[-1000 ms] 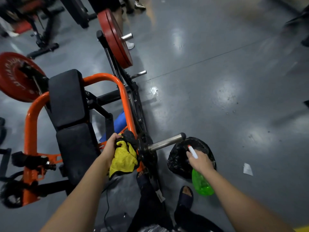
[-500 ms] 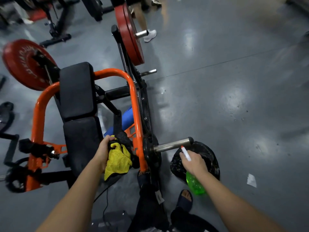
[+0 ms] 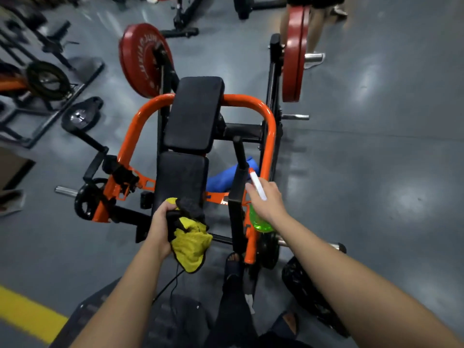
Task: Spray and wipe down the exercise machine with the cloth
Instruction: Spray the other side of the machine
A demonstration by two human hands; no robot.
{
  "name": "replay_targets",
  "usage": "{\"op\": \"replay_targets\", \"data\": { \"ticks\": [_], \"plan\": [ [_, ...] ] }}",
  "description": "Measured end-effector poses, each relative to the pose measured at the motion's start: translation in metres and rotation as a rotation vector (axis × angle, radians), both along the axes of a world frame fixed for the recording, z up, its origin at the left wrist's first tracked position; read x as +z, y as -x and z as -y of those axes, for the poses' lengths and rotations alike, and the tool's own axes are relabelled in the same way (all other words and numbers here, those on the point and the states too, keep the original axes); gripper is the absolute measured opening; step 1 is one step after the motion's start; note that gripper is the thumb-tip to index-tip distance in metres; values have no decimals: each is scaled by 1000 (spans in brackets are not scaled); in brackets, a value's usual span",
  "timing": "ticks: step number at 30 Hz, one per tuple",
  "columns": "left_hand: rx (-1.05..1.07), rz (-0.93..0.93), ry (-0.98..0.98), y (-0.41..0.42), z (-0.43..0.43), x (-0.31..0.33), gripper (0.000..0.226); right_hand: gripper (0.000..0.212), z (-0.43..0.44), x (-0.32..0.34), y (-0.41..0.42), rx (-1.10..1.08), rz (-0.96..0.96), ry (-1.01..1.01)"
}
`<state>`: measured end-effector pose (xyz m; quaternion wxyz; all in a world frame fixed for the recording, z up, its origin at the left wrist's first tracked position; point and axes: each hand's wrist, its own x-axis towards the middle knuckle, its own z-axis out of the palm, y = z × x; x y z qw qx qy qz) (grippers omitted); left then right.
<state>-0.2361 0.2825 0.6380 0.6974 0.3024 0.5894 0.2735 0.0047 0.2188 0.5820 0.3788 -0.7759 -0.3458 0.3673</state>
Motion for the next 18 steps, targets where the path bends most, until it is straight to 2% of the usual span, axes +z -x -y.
{"op": "replay_targets", "data": {
  "ticks": [5, 10, 13, 18],
  "plan": [
    [4, 47, -8, 10, -15, 1, 54, 33, -57, 17, 5, 38, -30, -111],
    [2, 68, 35, 3, -46, -6, 48, 30, -93, 6, 16, 52, 6, -199],
    [-22, 77, 85, -6, -70, -10, 49, 37, -114, -6, 17, 35, -49, -170],
    [66, 79, 148, -13, -100, -23, 37, 44, -132, -27, 13, -13, -91, -180]
  ]
}}
